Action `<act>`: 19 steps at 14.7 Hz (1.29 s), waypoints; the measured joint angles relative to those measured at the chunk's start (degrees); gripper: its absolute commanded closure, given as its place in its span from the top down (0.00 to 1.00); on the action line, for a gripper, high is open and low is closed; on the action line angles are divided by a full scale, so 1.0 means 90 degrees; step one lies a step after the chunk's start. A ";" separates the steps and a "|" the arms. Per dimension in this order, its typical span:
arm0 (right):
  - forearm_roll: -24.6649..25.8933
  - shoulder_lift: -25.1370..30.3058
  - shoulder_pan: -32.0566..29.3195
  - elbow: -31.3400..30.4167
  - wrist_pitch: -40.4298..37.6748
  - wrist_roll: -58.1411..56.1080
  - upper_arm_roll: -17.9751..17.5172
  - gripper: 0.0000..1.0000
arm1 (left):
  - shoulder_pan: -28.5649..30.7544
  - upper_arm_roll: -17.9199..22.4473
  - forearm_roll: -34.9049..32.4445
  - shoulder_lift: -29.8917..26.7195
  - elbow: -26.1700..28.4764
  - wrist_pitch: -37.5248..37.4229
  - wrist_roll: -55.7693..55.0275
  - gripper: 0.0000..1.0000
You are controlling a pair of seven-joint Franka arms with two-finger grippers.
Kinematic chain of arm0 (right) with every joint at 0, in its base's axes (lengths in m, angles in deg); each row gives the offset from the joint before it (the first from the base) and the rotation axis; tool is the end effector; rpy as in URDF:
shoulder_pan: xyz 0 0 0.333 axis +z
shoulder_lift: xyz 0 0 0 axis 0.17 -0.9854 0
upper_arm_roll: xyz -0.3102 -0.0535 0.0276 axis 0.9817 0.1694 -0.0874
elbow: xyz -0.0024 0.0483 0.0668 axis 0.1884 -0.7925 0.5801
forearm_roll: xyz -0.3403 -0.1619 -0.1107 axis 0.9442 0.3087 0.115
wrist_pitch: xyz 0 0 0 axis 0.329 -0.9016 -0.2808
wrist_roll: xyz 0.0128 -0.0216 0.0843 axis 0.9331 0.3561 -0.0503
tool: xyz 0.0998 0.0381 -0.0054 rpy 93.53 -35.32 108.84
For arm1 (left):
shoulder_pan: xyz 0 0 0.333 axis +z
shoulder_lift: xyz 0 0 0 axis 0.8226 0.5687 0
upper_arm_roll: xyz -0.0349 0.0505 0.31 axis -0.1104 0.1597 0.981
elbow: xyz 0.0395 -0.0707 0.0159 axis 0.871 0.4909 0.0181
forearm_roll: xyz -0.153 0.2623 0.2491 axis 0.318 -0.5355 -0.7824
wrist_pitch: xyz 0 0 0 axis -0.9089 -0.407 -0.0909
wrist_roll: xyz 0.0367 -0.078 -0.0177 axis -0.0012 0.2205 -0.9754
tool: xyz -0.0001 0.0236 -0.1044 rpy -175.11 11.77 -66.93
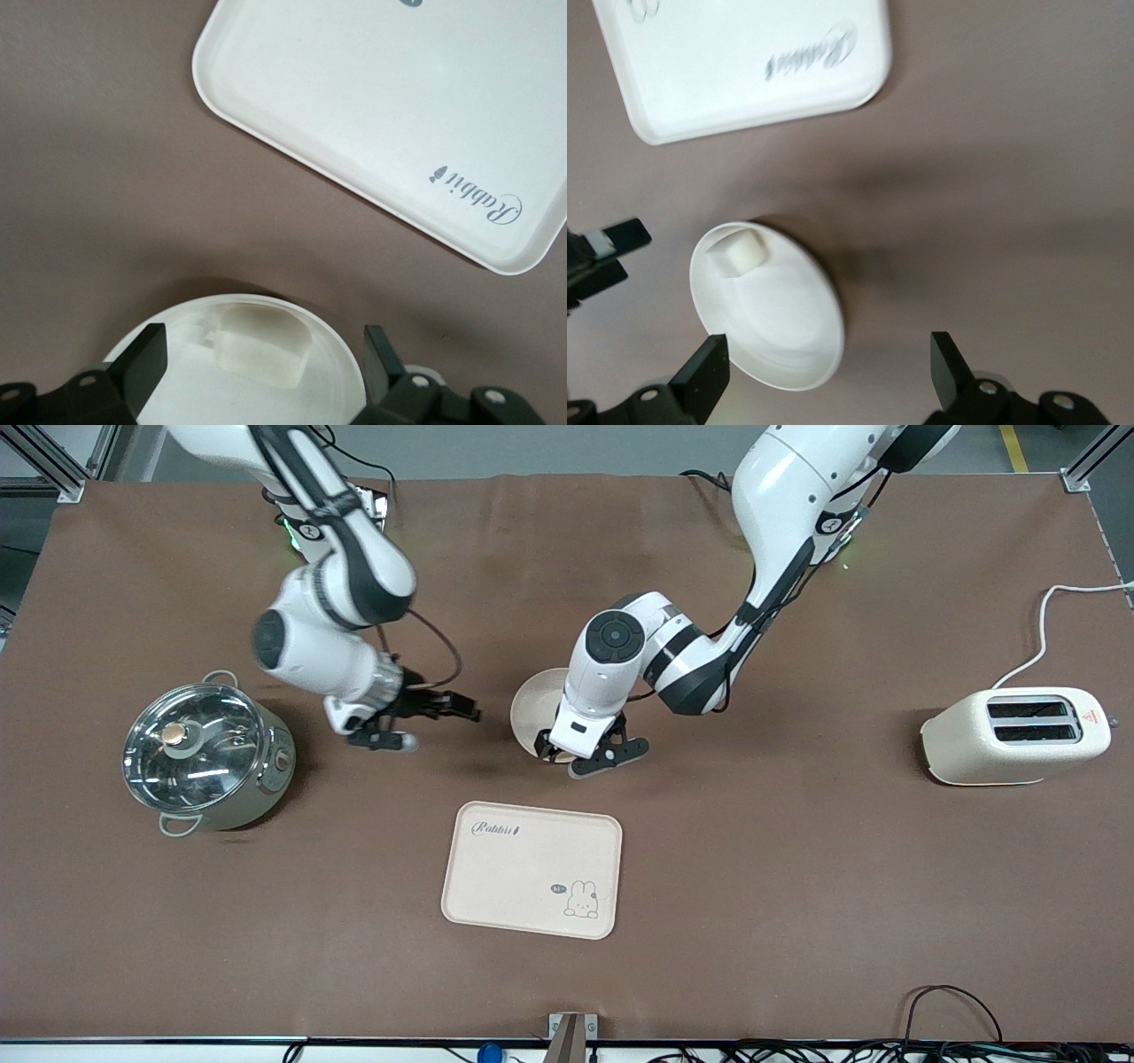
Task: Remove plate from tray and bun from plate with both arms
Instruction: 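Grasp the bun with the left gripper while the right gripper withdraws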
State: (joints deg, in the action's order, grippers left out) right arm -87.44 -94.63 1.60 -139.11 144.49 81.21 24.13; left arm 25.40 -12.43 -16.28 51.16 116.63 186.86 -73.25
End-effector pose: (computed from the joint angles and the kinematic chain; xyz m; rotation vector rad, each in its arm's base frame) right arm 0.5096 0.2229 0.3178 -2.6701 0.2984 0.1845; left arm 0.5115 -0.5059 0.2673 2.9051 0.5614 0.0432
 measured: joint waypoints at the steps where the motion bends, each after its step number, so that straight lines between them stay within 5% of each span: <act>1: 0.0314 0.0226 -0.0361 0.0000 -0.0396 -0.0001 0.0010 1.00 | -0.0068 0.0000 0.0000 0.0076 -0.0002 0.0118 -0.0072 0.98; 3: 0.0854 0.0658 -0.0928 0.0011 -0.0968 -0.0064 0.0077 1.00 | -0.0244 0.0010 -0.0009 0.0263 -0.0003 0.0357 -0.0237 0.98; 6: 0.1717 0.1173 -0.1077 0.0271 -0.1779 -0.0741 0.0799 1.00 | -0.0398 0.0023 -0.0253 0.0581 -0.0004 0.0704 -0.0534 0.92; 7: 0.2086 0.1253 -0.1085 0.0512 -0.2110 -0.1091 0.1085 1.00 | -0.0404 0.0025 -0.0412 0.0654 -0.0004 0.0746 -0.0635 0.77; 9: 0.2868 0.1301 -0.1118 0.1130 -0.2751 -0.1497 0.1505 1.00 | -0.0398 0.0037 -0.0696 0.0726 -0.0005 0.0758 -0.0862 0.31; 13: 0.3499 0.1304 -0.1173 0.2253 -0.3934 -0.1719 0.1949 1.00 | -0.0397 0.0046 -0.0814 0.0750 -0.0006 0.0758 -0.1065 0.00; 17: 0.3958 0.1315 -0.1191 0.3508 -0.4993 -0.1791 0.1967 1.00 | -0.0397 0.0044 -0.0815 0.0738 -0.0050 0.0667 -0.1170 0.00; 19: 0.3982 0.1311 -0.1220 0.3687 -0.5067 -0.1911 0.1983 1.00 | -0.0393 0.0029 -0.0819 0.0586 -0.0191 -0.0010 -0.1216 0.00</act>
State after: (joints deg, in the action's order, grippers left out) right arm -51.60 -82.83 -9.38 -105.93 98.89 64.01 41.97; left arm 21.86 -12.18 -23.65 56.43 114.91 186.77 -84.20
